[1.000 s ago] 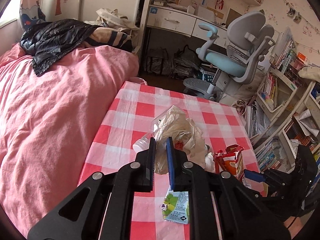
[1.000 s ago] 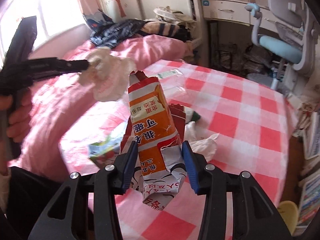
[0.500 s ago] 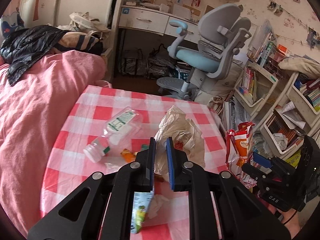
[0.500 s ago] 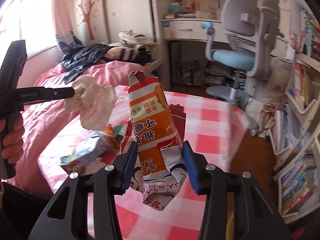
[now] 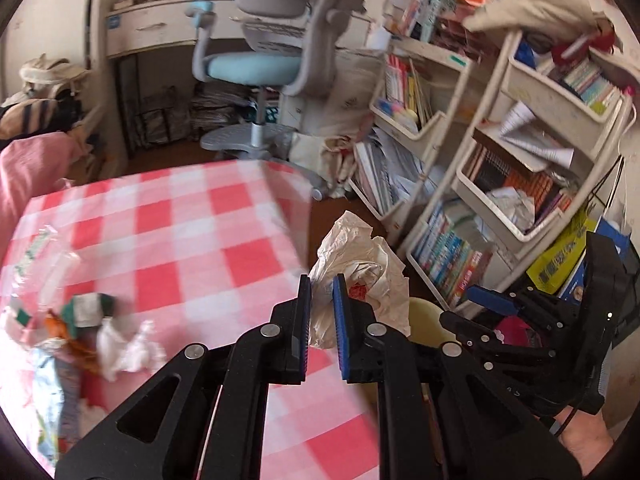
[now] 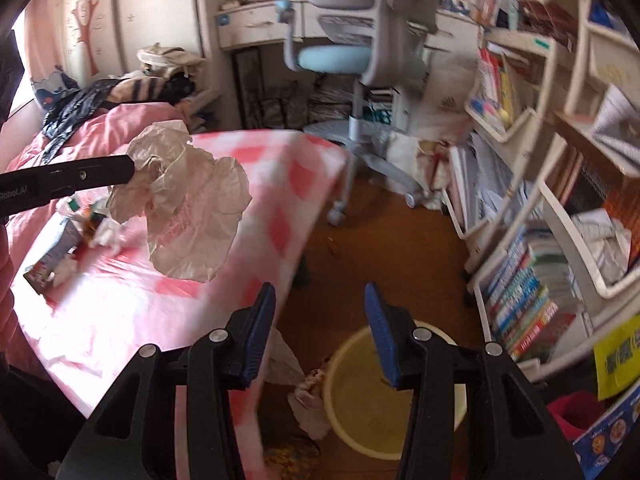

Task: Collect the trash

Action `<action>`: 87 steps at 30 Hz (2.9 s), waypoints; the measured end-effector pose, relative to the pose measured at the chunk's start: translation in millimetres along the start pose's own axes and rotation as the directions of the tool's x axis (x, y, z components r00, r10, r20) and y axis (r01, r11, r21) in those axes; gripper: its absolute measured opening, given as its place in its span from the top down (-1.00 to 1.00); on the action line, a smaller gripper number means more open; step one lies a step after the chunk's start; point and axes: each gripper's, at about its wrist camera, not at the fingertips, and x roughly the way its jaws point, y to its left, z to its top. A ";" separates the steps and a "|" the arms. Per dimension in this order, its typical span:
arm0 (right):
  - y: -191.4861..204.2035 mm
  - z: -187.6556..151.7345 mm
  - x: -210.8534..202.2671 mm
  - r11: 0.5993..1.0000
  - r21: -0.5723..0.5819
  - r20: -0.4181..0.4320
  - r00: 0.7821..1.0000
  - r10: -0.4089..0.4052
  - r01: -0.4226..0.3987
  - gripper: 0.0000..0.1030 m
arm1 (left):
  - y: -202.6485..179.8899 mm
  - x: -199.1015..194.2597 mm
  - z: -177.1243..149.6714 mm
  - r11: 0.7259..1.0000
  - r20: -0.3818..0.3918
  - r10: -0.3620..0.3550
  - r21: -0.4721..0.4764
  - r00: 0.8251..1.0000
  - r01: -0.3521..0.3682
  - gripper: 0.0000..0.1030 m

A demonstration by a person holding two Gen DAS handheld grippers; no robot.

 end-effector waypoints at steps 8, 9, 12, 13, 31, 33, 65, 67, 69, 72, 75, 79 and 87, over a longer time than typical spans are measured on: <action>-45.5 -21.2 11.8 0.996 0.086 -0.078 0.997 0.013 -0.006 0.10 | -33.2 58.1 -11.3 0.999 -0.093 -0.035 0.025 0.995 0.038 0.79; -46.4 -21.8 13.8 0.996 0.086 -0.091 0.996 0.021 -0.013 0.09 | -34.9 62.8 -12.4 0.999 -0.105 -0.048 0.019 0.993 0.051 0.79; -43.9 -20.1 12.1 0.995 0.077 -0.092 0.993 0.071 -0.064 0.02 | -34.7 74.7 -12.4 0.996 -0.116 -0.087 -0.014 0.989 0.086 0.79; -41.9 -19.8 9.0 0.995 0.058 -0.086 0.992 0.090 -0.085 -0.03 | -38.1 78.7 -12.2 0.996 -0.115 -0.094 -0.019 0.989 0.092 0.79; -26.1 -262.4 114.1 0.983 0.079 -0.290 0.940 0.181 -0.165 0.04 | -39.6 136.4 -39.3 0.992 -0.178 -0.125 -0.016 0.976 0.124 -0.20; -15.1 -268.5 138.2 0.980 0.067 -0.306 0.931 0.198 -0.187 0.04 | -41.7 138.2 -44.0 0.991 -0.175 -0.131 0.000 0.976 0.133 -0.20; 2.7 -293.3 198.1 0.986 0.076 -0.332 0.929 0.165 -0.147 0.85 | -22.0 129.8 -44.9 0.951 -0.130 -0.304 -0.102 0.944 0.292 -0.27; -1.4 -287.1 166.4 0.988 0.064 -0.293 0.944 0.154 -0.141 0.85 | -20.4 129.9 -45.1 0.952 -0.126 -0.300 -0.109 0.946 0.288 -0.27; -5.8 -276.4 124.2 0.991 0.032 -0.238 0.962 0.136 -0.132 0.85 | -19.8 130.5 -44.8 0.952 -0.126 -0.298 -0.113 0.946 0.285 -0.27; -13.9 -253.1 64.0 0.995 -0.014 -0.142 0.985 0.101 -0.104 0.85 | -20.1 131.3 -45.1 0.953 -0.131 -0.294 -0.110 0.947 0.281 -0.28; -27.6 -216.9 11.7 0.998 -0.031 -0.020 0.998 0.054 -0.055 0.85 | -20.2 130.6 -45.3 0.953 -0.127 -0.294 -0.109 0.947 0.281 -0.28; -51.9 -168.4 1.8 1.000 -0.017 0.082 0.996 -0.022 0.024 0.84 | -18.9 130.0 -45.8 0.952 -0.124 -0.296 -0.114 0.947 0.283 -0.29; -60.9 -149.1 35.1 0.998 -0.015 0.137 0.988 -0.065 0.068 0.02 | -15.2 131.2 -46.0 0.945 -0.125 -0.315 -0.130 0.941 0.299 -0.30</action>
